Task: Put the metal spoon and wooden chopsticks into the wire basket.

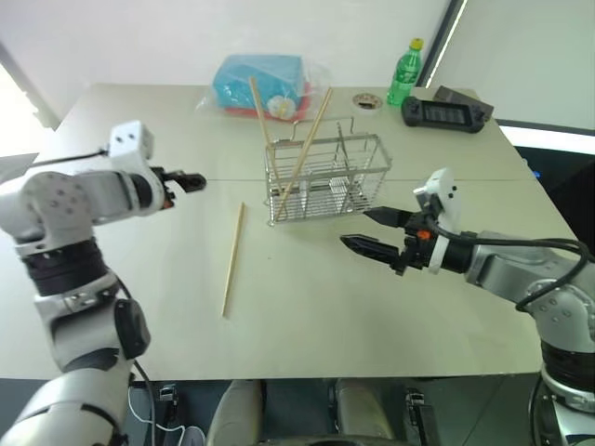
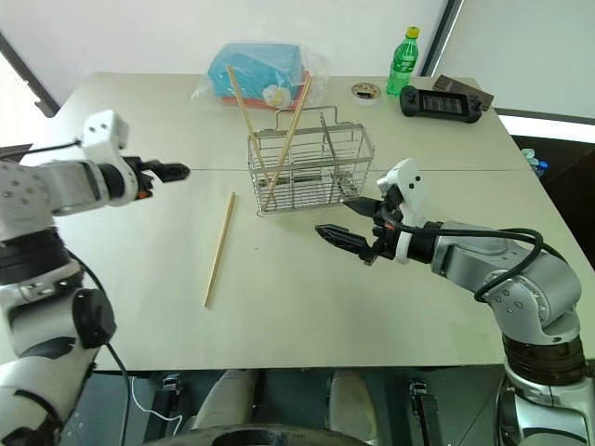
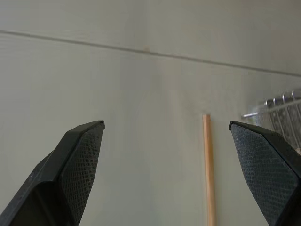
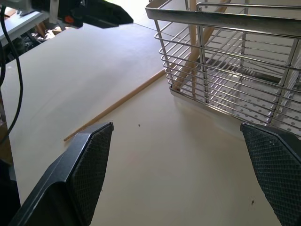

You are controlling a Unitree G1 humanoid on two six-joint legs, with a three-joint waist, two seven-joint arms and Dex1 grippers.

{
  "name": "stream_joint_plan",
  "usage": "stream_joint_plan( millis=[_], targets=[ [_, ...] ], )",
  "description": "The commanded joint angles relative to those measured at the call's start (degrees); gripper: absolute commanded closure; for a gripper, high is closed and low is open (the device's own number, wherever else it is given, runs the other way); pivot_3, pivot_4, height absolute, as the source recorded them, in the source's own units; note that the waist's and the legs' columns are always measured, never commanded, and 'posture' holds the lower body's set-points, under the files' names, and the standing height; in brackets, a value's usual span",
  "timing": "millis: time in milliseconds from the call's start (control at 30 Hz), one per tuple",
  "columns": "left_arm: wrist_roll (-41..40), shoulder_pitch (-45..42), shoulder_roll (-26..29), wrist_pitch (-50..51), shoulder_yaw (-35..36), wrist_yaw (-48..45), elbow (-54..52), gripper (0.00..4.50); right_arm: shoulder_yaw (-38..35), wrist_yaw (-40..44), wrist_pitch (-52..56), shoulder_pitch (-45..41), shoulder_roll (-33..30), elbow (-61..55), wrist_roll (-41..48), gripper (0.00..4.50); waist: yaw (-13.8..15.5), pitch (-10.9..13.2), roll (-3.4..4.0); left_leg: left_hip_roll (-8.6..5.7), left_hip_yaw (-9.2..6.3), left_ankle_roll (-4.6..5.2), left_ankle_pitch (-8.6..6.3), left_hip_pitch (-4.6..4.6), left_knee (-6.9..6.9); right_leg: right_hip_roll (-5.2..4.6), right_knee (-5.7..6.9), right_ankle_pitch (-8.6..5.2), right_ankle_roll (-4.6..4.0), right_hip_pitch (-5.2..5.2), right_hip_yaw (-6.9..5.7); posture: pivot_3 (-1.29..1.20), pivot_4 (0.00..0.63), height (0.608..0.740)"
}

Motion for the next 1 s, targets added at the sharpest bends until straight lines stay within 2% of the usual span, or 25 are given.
stream_joint_plan(
  millis=[33, 133, 300, 400, 667, 700, 767, 933, 967, 1000],
  targets=[
    [2.74, 0.17, -1.20, -2.13, -3.15, -0.98, -1.54, 0.02, -1.74, -0.06, -0.27, -0.18, -0.51, -1.44, 0.56, 0.00, -0.22, 0.00, 0.01, 0.01, 0.00, 0.00, 0.00, 0.00, 0.00, 0.00, 0.02, 0.00, 0.00, -0.02, 0.00, 0.00, 0.150, 0.713],
    [4.72, 0.48, -2.97, -3.79, -7.27, -2.28, -0.03, 0.02, -1.96, -0.18, -0.30, 1.30, -0.63, -2.62, 0.71, 0.00, -0.11, 0.00, 0.02, 0.01, 0.03, -0.01, 0.00, 0.00, -0.02, 0.00, 0.02, 0.00, -0.01, -0.05, 0.01, 0.00, 0.150, 0.713],
    [9.26, 2.07, -2.91, -10.90, -16.40, -6.01, 3.61, 0.02, -2.83, -1.02, -0.36, 3.47, -0.62, -4.60, 1.11, 0.00, -0.02, 0.00, 0.02, 0.01, 0.06, -0.01, 0.00, -0.02, -0.03, -0.01, -0.06, 0.00, -0.01, -0.03, 0.02, 0.00, 0.150, 0.713],
    [12.48, 1.80, -3.96, -16.45, -20.35, -8.10, 9.29, 0.02, -3.47, -2.00, -0.26, 3.98, -0.23, -5.34, 1.71, 0.00, 0.03, -0.01, 0.02, 0.01, 0.06, -0.01, 0.00, -0.02, -0.02, -0.01, -0.06, 0.01, -0.02, -0.03, 0.02, 0.00, 0.150, 0.713],
    [17.44, -0.27, -7.31, -25.64, -24.18, -13.65, 22.56, 0.02, -4.15, -3.99, -0.57, 5.19, 0.12, -6.66, 2.80, 0.00, 0.45, -0.30, 0.53, -0.01, 0.06, 0.00, -0.01, 0.03, -0.01, -0.04, -0.39, 0.01, -0.03, 0.21, 0.00, 0.00, 0.150, 0.713],
    [17.63, -0.23, -7.69, -26.06, -23.89, -14.05, 23.18, 0.56, -4.29, -4.17, -0.61, 5.29, 0.12, -6.68, 2.99, 0.00, 0.59, -0.34, 0.59, -0.01, 0.07, 0.00, -0.01, 0.04, -0.01, -0.04, -0.40, 0.01, -0.03, 0.23, 0.00, 0.00, 0.150, 0.713],
    [17.66, -0.26, -8.65, -26.17, -23.16, -15.01, 23.95, 1.31, -4.53, -4.40, -0.66, 5.44, 0.05, -6.71, 3.32, 0.00, 0.89, -0.36, 0.63, -0.01, 0.07, 0.00, -0.01, 0.05, -0.01, -0.04, -0.39, 0.01, -0.02, 0.23, 0.00, 0.00, 0.150, 0.713],
    [17.90, -0.52, -10.14, -24.89, -21.11, -15.73, 24.04, 3.80, -4.91, -4.88, -0.56, 5.12, -0.02, -6.40, 4.04, 0.00, 1.57, -0.36, 0.63, -0.07, 0.06, 0.03, -0.02, 0.01, -0.01, -0.11, -0.49, 0.01, -0.01, 0.26, -0.03, 0.00, 0.150, 0.713],
    [17.97, -0.54, -10.39, -24.67, -20.66, -15.53, 24.08, 4.24, -4.98, -4.94, -0.59, 5.09, -0.03, -6.32, 4.24, 0.00, 1.54, -0.36, 0.63, -0.10, 0.07, 0.04, -0.03, 0.00, -0.01, -0.14, -0.50, 0.02, -0.01, 0.26, -0.03, 0.00, 0.150, 0.713],
    [18.10, -0.55, -10.60, -24.51, -20.30, -15.43, 24.09, 4.45, -5.01, -4.98, -0.62, 5.09, -0.07, -6.27, 4.39, 0.00, 1.52, -0.36, 0.63, -0.11, 0.07, 0.04, -0.03, 0.00, -0.01, -0.15, -0.50, 0.02, -0.01, 0.27, -0.03, 0.00, 0.150, 0.713]
  ],
)
